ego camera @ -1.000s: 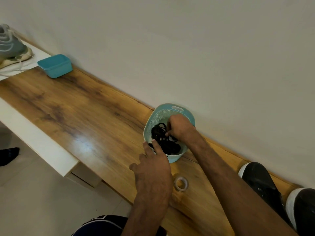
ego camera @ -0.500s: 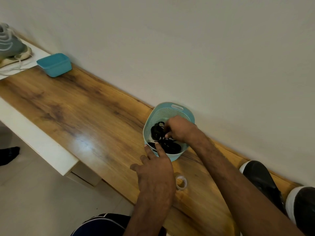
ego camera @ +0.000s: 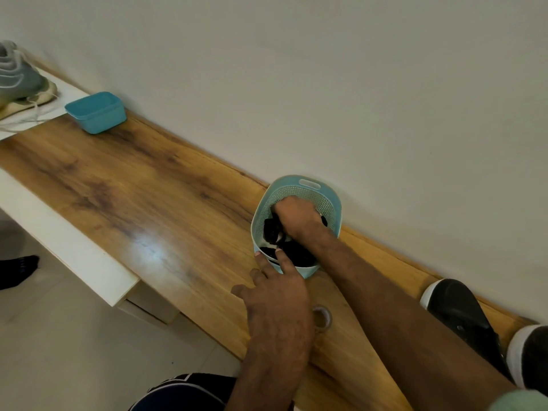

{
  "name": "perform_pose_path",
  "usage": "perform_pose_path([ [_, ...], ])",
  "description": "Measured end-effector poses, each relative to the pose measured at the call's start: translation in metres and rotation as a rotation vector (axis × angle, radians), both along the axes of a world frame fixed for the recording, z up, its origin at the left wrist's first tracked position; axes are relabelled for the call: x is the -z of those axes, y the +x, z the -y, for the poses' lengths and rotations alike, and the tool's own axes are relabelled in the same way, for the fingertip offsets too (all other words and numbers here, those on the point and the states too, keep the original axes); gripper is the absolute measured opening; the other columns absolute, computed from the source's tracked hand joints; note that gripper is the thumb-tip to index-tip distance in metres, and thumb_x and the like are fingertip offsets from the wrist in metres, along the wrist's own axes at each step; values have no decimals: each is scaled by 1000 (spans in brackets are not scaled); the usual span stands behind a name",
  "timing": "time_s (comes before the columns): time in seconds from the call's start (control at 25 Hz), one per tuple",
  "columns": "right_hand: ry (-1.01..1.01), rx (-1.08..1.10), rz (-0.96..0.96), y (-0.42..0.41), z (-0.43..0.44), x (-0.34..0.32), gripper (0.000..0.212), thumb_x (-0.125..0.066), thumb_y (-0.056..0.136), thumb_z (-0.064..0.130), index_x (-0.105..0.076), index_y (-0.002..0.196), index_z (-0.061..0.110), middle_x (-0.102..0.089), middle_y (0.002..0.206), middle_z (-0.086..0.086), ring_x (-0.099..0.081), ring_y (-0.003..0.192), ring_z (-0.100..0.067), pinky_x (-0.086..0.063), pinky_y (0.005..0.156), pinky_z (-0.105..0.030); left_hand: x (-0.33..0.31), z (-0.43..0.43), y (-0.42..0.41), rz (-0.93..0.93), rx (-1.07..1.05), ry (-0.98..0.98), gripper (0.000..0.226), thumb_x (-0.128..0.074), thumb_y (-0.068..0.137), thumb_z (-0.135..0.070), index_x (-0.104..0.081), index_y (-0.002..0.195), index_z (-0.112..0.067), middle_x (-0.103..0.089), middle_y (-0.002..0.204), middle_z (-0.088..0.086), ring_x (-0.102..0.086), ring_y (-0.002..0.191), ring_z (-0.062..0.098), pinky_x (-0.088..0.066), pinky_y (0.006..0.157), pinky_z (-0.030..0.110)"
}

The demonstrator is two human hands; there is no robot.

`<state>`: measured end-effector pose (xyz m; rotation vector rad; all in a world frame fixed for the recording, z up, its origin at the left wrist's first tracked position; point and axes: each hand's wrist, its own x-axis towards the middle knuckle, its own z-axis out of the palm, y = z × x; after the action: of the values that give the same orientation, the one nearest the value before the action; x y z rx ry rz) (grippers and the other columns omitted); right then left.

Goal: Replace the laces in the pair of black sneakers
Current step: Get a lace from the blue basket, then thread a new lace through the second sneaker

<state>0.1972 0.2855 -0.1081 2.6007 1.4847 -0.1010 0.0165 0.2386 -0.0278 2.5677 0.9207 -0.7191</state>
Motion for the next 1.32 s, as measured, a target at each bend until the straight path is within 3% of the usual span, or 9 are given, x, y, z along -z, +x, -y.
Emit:
perform_pose_path([
  [0.12, 223, 123, -81, 9, 5, 2, 20, -56, 91, 6, -68, 107, 8, -70, 104, -12, -67, 97, -31, -53, 81, -40, 2, 1, 1, 9, -19, 0, 80, -47, 102, -30, 9, 155, -9, 4, 162, 25, -16, 148, 37, -28, 111, 62],
  [0.32, 916, 433, -474, 22, 17, -44, 17, -80, 81, 25, -77, 92, 13, -75, 85, -4, -69, 77, -17, -55, 74, -29, -2, 1, -1, -2, -27, -8, 87, -51, 100, -35, 10, 155, -8, 4, 161, 26, -14, 148, 39, -25, 111, 64],
  [0.44, 1234, 518, -666, 18, 31, -87, 18, -82, 80, 20, -75, 94, 10, -74, 78, -6, -71, 67, -15, -56, 56, -28, -10, 0, -6, 33, -46, 71, 85, -52, 98, -30, 5, 155, -7, -7, 161, 24, -27, 143, 38, -32, 107, 59],
  [0.6, 1423, 557, -897, -6, 74, -139, 22, -78, 85, 16, -72, 103, 5, -74, 78, -6, -64, 63, -13, -52, 54, -24, -18, 6, -12, 484, -68, 154, 51, -43, 103, -34, -28, 147, -14, -51, 135, 6, -56, 115, 23, -47, 86, 39],
  [0.68, 1439, 540, -966, -28, 110, -161, 16, -75, 88, 15, -71, 101, 7, -73, 78, -6, -63, 64, -13, -53, 56, -24, -28, 20, -10, 816, -224, -340, 40, -41, 103, -43, -48, 135, -19, -66, 118, -2, -65, 100, 19, -50, 74, 31],
  [0.8, 1396, 514, -988, -68, 178, -178, 6, -69, 92, 12, -73, 96, 10, -74, 82, -10, -64, 68, -15, -56, 60, -26, -44, 43, 0, 899, -534, -1349, 53, -31, 99, -60, -57, 125, -20, -74, 109, -1, -71, 95, 21, -52, 67, 31],
  [0.96, 1240, 568, -885, -117, 290, -171, 13, -65, 92, 4, -74, 97, 12, -76, 83, -10, -68, 69, -18, -60, 67, -28, -49, 71, 7, 951, -825, -1719, 58, -38, 98, -56, -54, 127, -9, -72, 114, 11, -70, 102, 29, -59, 69, 39],
  [1.16, 1144, 721, -1009, -147, 379, -129, 22, -69, 86, -6, -73, 103, 7, -75, 92, -15, -71, 82, -27, -59, 72, -31, -51, 106, -3, 1067, -798, -1537, 23, -47, 103, -29, -56, 114, -10, -76, 91, 2, -70, 76, 19, -58, 64, 35],
  [1.32, 1219, 795, -1009, -153, 411, -110, 26, -70, 87, -2, -66, 112, 4, -70, 74, -2, -70, 75, -14, -56, 67, -26, -47, 126, -11, 1177, -548, -1127, 29, -39, 107, -21, -62, 116, -5, -73, 83, 4, -65, 61, 13, -56, 59, 29],
])
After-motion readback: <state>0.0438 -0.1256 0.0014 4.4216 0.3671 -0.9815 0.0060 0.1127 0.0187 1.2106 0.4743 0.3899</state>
